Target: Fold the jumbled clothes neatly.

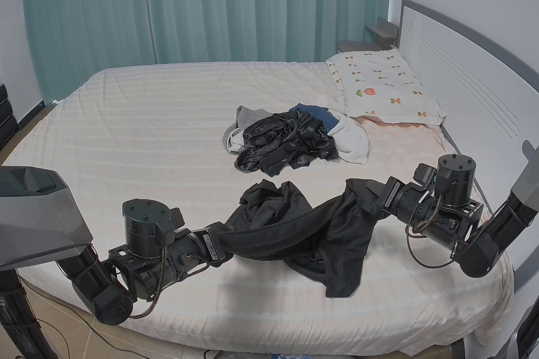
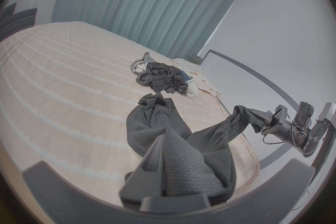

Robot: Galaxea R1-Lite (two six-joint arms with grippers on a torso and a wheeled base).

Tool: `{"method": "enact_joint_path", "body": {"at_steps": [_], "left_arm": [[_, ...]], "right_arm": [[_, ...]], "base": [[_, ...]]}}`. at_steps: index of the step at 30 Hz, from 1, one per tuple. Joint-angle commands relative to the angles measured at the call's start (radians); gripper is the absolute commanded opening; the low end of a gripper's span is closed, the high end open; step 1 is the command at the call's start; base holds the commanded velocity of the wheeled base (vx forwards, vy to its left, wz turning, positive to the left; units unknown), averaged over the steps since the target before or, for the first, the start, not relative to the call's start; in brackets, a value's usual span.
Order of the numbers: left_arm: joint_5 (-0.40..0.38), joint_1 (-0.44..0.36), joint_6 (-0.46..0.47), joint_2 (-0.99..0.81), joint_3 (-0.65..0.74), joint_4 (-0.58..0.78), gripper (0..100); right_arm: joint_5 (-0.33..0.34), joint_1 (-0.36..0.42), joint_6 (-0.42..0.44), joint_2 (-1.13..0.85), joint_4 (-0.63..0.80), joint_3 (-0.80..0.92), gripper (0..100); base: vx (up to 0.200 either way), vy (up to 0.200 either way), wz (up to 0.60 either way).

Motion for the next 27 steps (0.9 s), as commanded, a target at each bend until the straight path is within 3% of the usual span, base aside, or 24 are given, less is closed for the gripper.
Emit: {"method": "enact_joint_path", "body": {"at_steps": [1, 6, 19, 27], "left_arm": [[0.01, -0.008, 0.003, 0.004, 0.007, 0.0, 0], [0.103, -0.049, 0.007, 0.005, 0.001, -0.003, 0], [0.148, -0.072, 0.007, 0.004, -0.001, -0.009, 0], [0.14, -0.042, -0.001, 0.004, -0.008, -0.009, 0]], "right_arm": [[0.0, 0.0, -0.002, -0.015, 0.001, 0.011, 0], [0.003, 0.001, 0.0, 0.001, 0.004, 0.011, 0], [0.005, 0.006, 0.0, 0.002, 0.009, 0.011, 0], [0.003, 0.009, 0.0, -0.006, -0.001, 0.013, 0]], "base": [[-0.2, 0.0, 0.0], [0.0, 0.0, 0.0], [0.0, 0.0, 0.0], [0.0, 0.2, 0.0]]}}
